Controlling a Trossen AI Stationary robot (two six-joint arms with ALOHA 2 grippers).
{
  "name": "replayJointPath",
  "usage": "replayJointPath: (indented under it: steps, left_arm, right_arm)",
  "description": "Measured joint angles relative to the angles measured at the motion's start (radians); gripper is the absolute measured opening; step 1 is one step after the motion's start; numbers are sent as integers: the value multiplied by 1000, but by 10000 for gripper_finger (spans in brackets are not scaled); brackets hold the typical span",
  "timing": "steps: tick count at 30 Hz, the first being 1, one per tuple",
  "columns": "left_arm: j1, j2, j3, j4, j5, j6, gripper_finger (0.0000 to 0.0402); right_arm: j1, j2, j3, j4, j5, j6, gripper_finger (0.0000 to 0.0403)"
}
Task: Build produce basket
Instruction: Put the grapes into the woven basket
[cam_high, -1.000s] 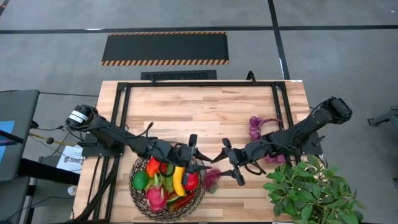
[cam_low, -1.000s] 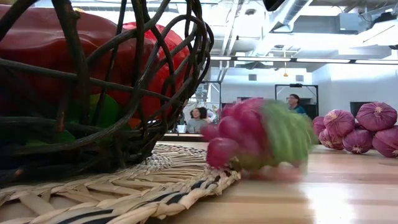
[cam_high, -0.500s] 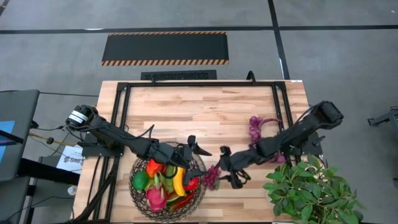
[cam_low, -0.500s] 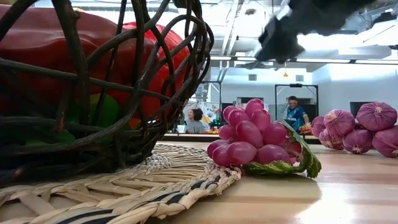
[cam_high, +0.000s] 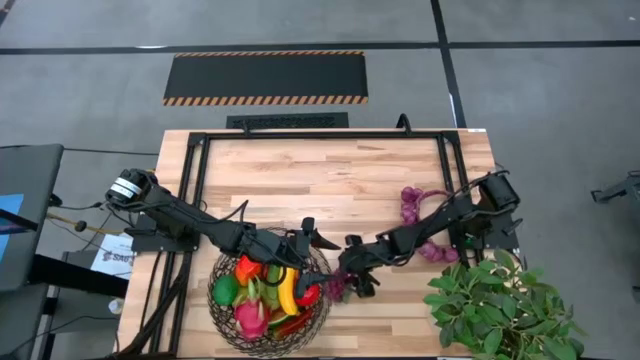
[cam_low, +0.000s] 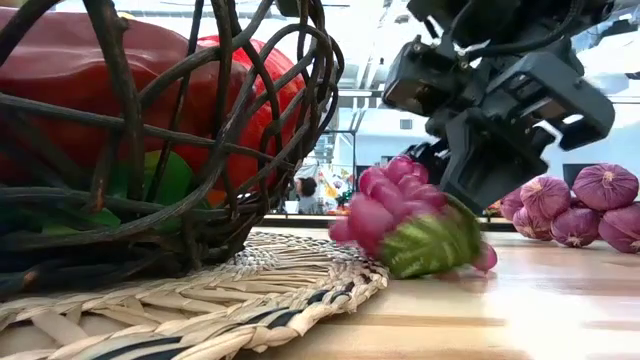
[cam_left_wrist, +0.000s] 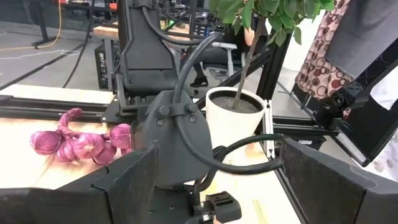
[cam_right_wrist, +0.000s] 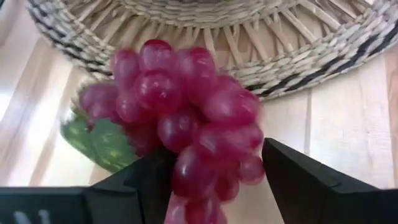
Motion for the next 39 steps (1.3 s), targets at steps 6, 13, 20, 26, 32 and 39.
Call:
replayJointPath:
  steps: [6,13,20,26,32,39]
  left_arm:
    - [0,0,0,0,-1,-1,323]
    - [0,0,0,4,-29,-54,323]
    - [1,-56,0,21,-44,-33,323]
    - [5,-120,1,-25,-101,25,323]
    - [7,-119,1,-75,-131,10,323]
    - [18,-110,0,-86,-77,3,327]
  right_arm:
    - [-1,-4,0,-16,2,0,162]
    - [-10,-17,-2,-35,1,-4,33]
    - [-12,-120,-1,-103,6,-28,29]
    - [-19,-308,-3,-211,56,-39,44]
    - [-19,-505,-1,-204,114,-60,40]
    - [-24,-611,-1,-186,170,-64,43]
